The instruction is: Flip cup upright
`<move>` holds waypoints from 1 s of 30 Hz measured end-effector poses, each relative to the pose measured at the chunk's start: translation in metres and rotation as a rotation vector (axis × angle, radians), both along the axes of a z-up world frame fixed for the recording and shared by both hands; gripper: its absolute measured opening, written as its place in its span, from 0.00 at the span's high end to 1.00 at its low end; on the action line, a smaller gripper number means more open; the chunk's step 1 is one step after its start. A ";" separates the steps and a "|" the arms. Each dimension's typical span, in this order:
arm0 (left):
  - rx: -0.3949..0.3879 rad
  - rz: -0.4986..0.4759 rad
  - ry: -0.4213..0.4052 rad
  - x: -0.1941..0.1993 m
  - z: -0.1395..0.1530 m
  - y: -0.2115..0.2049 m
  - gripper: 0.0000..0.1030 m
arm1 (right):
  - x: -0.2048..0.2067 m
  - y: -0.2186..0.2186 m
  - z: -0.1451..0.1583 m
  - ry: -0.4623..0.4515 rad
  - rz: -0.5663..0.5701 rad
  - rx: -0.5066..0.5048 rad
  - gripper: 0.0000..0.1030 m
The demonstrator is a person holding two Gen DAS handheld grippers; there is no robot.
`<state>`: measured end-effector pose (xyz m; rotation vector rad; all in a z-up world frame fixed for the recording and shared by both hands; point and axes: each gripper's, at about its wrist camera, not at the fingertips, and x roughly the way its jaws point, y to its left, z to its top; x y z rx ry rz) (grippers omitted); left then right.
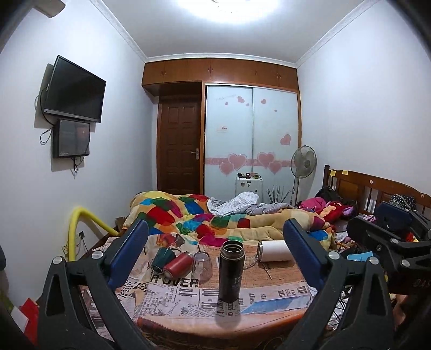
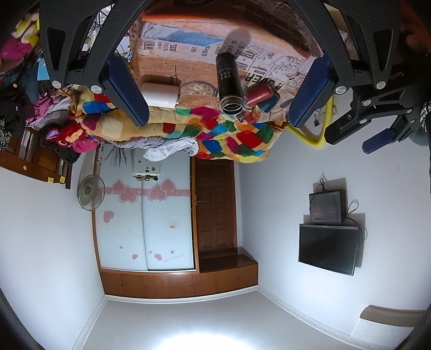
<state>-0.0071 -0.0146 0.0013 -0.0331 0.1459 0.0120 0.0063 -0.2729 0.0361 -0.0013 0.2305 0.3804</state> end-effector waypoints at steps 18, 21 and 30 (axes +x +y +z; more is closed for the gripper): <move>-0.010 -0.005 0.003 0.004 -0.005 0.001 0.02 | -0.001 -0.001 0.002 -0.012 0.004 0.000 0.00; -0.010 -0.006 0.000 0.004 -0.005 0.001 0.02 | -0.001 -0.002 0.002 -0.012 0.002 -0.001 0.00; -0.010 -0.007 -0.001 0.003 -0.005 0.001 0.02 | -0.001 -0.002 0.002 -0.010 0.003 0.000 0.00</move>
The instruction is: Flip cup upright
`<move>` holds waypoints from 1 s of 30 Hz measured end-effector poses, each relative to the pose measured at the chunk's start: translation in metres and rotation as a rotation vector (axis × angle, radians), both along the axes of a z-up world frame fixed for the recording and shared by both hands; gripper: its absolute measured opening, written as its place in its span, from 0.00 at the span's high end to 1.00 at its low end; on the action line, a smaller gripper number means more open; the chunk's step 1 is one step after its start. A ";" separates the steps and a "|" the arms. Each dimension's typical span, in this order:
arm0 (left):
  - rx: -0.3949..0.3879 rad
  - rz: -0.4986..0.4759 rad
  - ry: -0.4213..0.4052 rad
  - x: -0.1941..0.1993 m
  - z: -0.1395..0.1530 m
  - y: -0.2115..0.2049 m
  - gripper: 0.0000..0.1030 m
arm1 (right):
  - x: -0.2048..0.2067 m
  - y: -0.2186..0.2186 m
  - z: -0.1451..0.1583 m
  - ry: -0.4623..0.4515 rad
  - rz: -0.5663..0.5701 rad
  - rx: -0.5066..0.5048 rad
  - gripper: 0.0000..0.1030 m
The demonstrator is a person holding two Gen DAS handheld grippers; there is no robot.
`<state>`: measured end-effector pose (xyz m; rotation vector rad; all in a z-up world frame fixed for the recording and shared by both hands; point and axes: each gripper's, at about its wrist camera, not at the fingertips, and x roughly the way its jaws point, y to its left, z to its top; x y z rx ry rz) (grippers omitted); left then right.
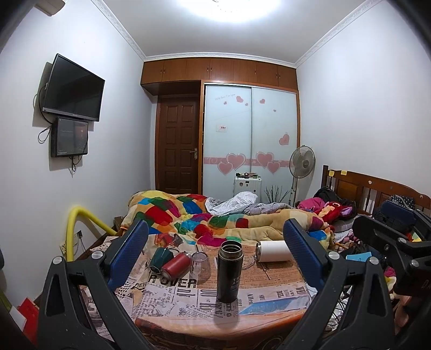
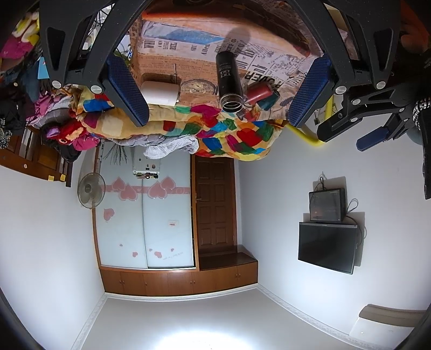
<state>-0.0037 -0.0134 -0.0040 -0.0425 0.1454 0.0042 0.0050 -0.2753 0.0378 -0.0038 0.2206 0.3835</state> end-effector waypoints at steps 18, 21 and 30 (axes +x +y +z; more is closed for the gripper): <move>-0.001 -0.007 -0.003 -0.001 0.004 -0.002 0.02 | -0.001 -0.001 0.000 -0.001 -0.002 0.001 0.00; -0.002 -0.008 -0.002 -0.001 0.005 -0.002 0.02 | -0.001 -0.001 -0.001 -0.001 -0.004 0.000 0.00; -0.002 -0.014 0.003 0.000 0.006 -0.003 0.02 | 0.001 -0.003 0.001 0.005 -0.015 0.004 0.00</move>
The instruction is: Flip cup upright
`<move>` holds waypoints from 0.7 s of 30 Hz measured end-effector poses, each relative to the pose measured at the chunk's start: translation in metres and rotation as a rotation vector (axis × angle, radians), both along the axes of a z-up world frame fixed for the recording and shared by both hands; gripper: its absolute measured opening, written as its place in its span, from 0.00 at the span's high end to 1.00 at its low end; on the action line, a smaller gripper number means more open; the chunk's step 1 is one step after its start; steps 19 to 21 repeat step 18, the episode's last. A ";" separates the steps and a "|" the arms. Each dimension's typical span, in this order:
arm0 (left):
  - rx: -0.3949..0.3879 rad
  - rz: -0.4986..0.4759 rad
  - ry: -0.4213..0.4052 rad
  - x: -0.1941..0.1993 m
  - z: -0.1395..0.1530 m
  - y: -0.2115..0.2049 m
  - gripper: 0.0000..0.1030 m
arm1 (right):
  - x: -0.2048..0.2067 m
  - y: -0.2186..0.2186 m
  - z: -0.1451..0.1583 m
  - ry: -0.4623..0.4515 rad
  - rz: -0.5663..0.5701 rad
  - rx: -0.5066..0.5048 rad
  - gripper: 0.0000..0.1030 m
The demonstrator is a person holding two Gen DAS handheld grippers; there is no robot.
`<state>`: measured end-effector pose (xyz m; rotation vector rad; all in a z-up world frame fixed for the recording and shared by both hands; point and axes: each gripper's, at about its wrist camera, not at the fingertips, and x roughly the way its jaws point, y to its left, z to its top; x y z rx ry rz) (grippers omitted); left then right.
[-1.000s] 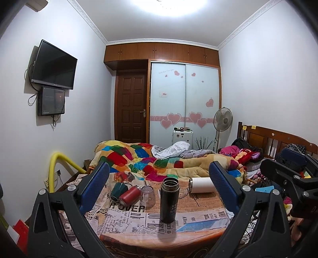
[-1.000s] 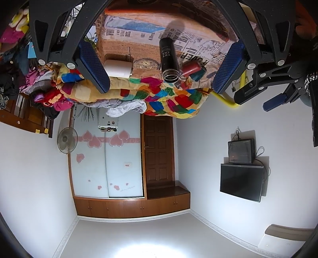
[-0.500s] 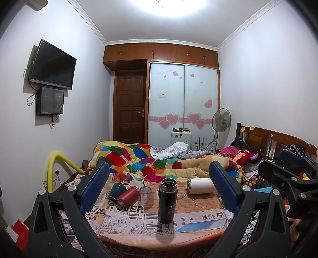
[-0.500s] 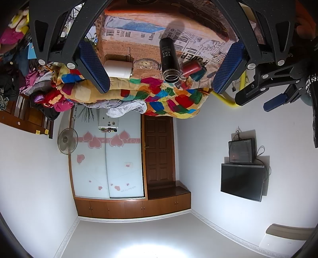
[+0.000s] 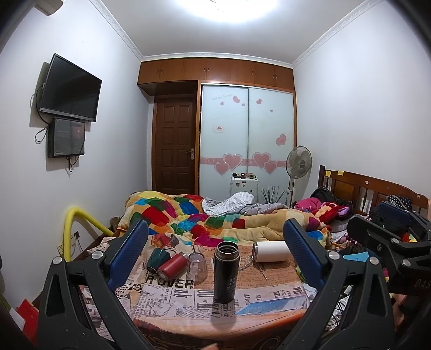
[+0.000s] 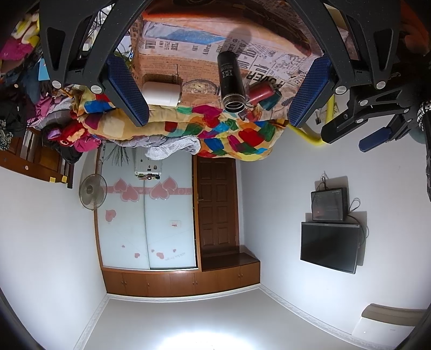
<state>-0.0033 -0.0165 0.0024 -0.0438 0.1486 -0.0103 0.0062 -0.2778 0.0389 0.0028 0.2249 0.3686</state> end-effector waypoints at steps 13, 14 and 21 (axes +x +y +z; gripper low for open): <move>-0.006 -0.002 0.003 0.000 -0.001 0.003 0.02 | 0.003 0.003 0.000 0.008 -0.014 0.002 0.00; -0.008 -0.002 0.005 0.000 -0.002 0.005 0.02 | 0.004 0.004 0.000 0.011 -0.012 -0.001 0.00; -0.024 0.016 0.014 0.001 -0.006 0.014 0.02 | 0.005 0.009 -0.002 0.017 -0.004 -0.012 0.00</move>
